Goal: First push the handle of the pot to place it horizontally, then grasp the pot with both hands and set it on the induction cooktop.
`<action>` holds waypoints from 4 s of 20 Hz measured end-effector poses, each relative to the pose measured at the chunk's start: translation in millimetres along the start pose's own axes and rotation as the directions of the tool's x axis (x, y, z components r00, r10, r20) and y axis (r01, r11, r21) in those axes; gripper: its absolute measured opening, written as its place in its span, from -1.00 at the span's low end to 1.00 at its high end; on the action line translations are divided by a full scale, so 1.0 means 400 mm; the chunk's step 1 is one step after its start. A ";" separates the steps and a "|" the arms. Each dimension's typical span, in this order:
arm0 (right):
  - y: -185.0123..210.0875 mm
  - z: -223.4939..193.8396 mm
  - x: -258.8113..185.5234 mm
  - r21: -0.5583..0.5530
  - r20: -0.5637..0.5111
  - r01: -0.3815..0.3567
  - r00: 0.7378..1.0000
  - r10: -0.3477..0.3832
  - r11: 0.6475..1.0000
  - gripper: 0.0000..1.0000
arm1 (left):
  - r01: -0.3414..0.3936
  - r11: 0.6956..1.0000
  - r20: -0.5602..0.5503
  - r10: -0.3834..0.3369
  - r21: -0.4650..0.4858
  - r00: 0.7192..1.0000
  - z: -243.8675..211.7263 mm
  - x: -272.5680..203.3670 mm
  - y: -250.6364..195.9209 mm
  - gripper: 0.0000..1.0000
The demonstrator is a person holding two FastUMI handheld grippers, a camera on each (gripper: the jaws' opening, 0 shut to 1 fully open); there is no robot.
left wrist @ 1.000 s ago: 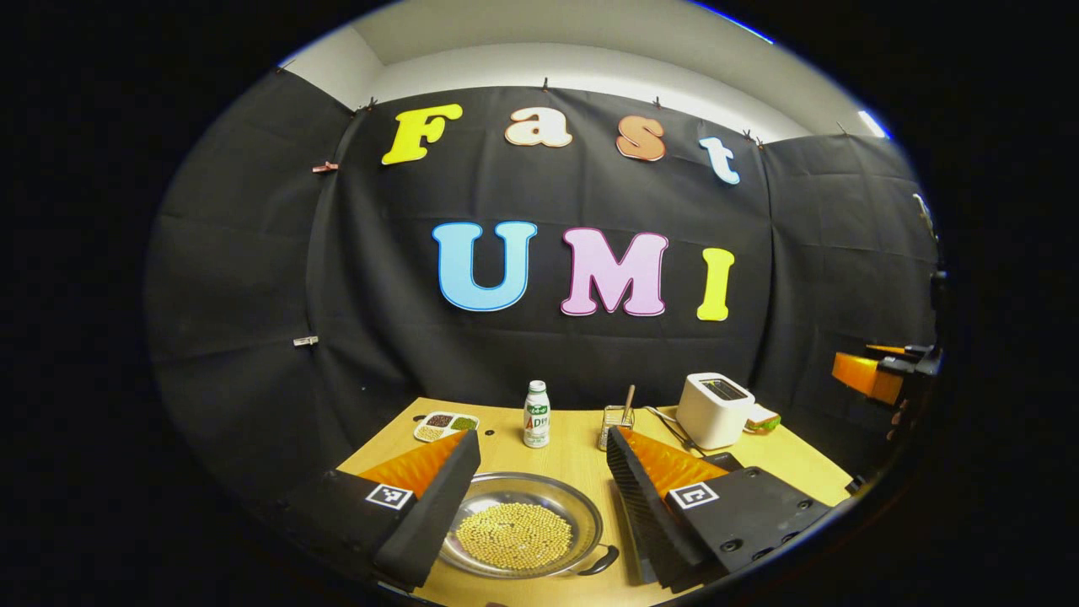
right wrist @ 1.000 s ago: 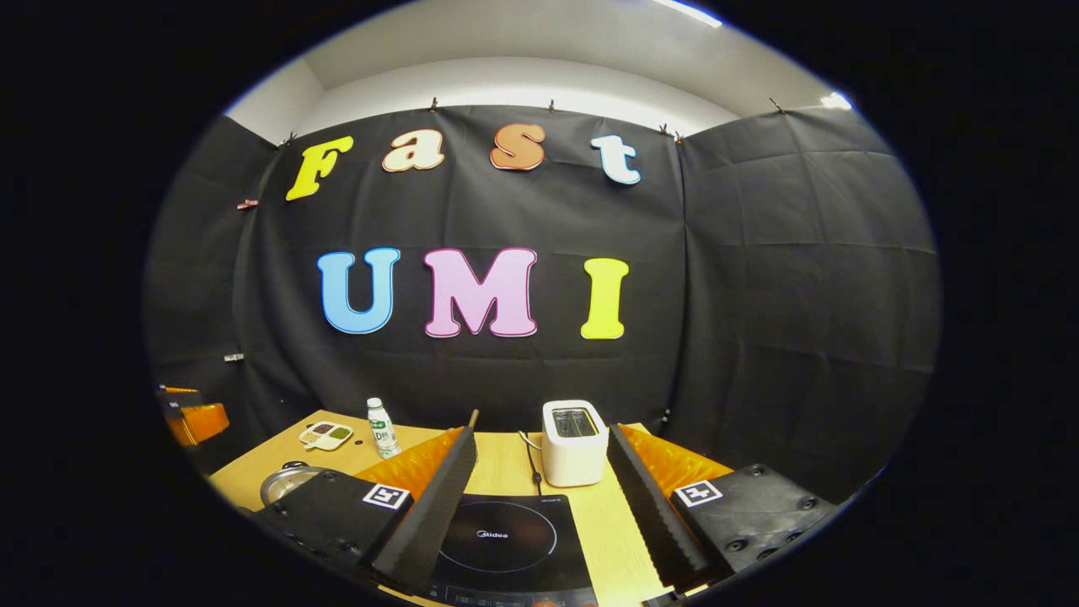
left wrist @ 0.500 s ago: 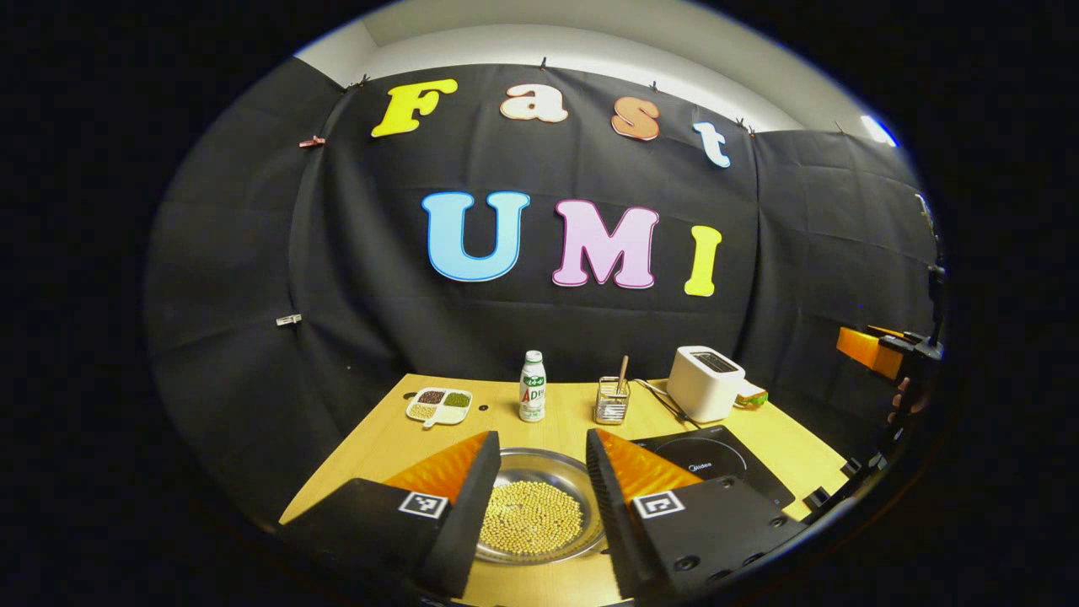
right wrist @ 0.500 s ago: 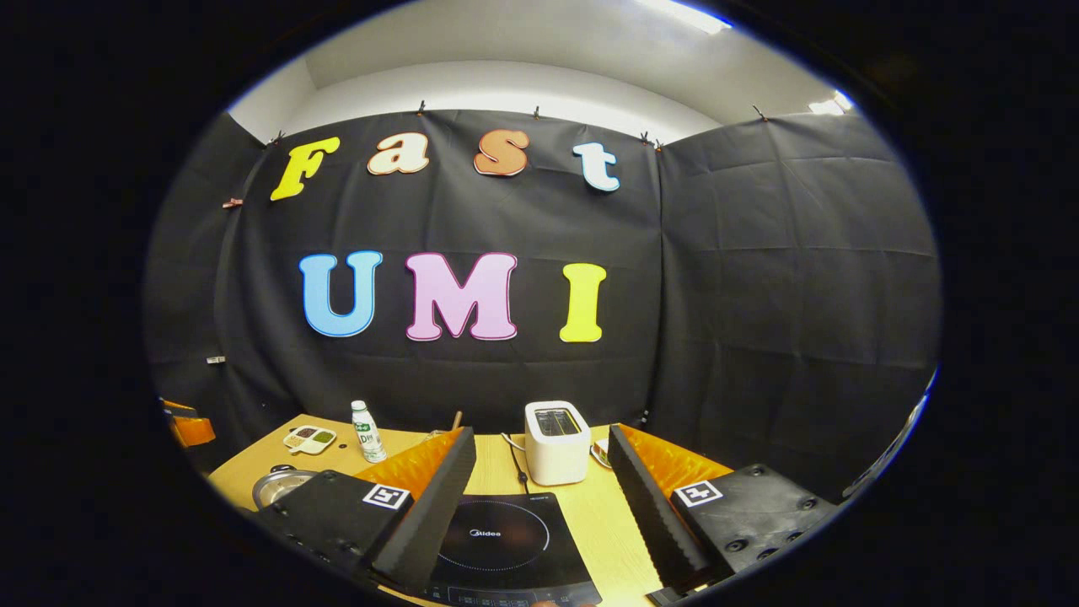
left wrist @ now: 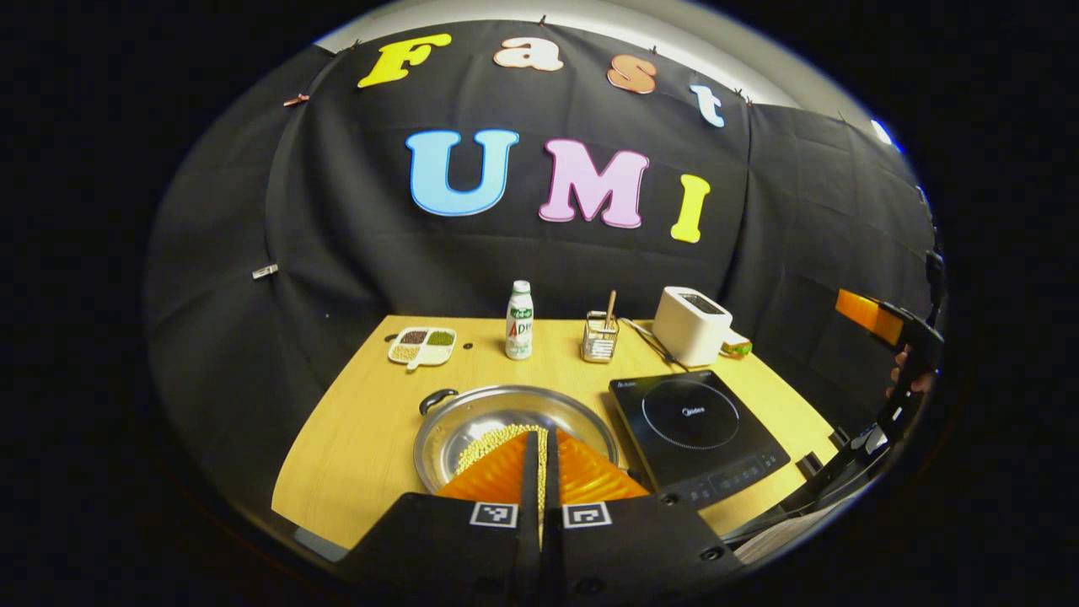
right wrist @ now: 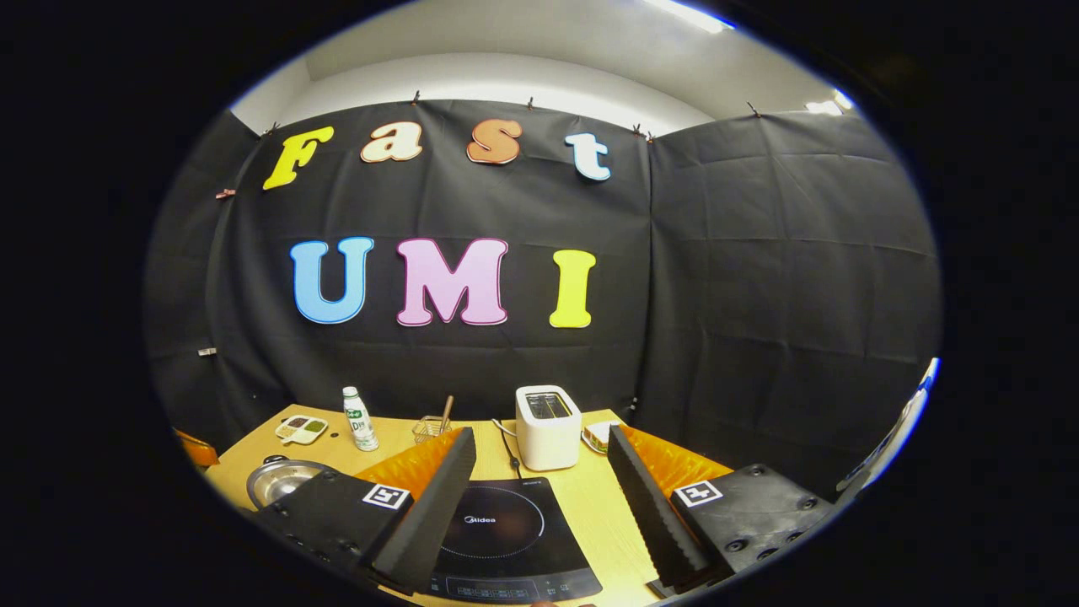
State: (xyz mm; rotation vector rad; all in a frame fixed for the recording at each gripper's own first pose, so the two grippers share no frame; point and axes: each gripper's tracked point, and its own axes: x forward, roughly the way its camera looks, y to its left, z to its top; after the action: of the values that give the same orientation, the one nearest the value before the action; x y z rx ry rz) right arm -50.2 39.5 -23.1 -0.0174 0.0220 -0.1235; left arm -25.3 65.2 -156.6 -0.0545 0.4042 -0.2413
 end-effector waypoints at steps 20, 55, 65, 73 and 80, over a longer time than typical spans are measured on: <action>-0.004 -0.083 -0.045 -0.006 -0.101 0.039 0.994 -0.040 0.999 0.96 | 0.200 0.978 -0.404 -0.160 0.059 0.901 -0.398 0.083 -0.097 -0.89; -0.150 -0.141 0.175 0.003 -0.197 0.012 0.980 -0.011 1.000 0.96 | 0.175 0.984 -0.484 -0.158 -0.009 0.861 -0.326 0.484 -0.289 -0.90; -0.183 -0.142 0.171 -0.005 -0.202 0.048 0.978 -0.048 0.999 0.96 | 0.173 0.985 -0.465 -0.151 0.006 0.872 -0.289 0.553 -0.278 -0.90; -0.176 -0.148 0.154 -0.010 -0.209 0.031 0.977 -0.033 0.999 0.96 | 0.188 0.981 -0.395 -0.189 -0.041 0.899 -0.266 0.539 -0.303 -0.89; -0.091 -0.171 0.142 0.002 -0.244 -0.050 0.969 0.049 0.999 0.96 | 0.200 0.976 -0.213 -0.215 -0.086 0.953 -0.186 0.433 -0.295 -0.84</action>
State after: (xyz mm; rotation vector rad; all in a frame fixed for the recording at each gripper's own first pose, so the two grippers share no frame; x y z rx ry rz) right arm 0.2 -4.6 -92.0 -0.0058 0.2686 -0.0751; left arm 73.6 -91.5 -279.5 -0.1341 0.6293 -0.4449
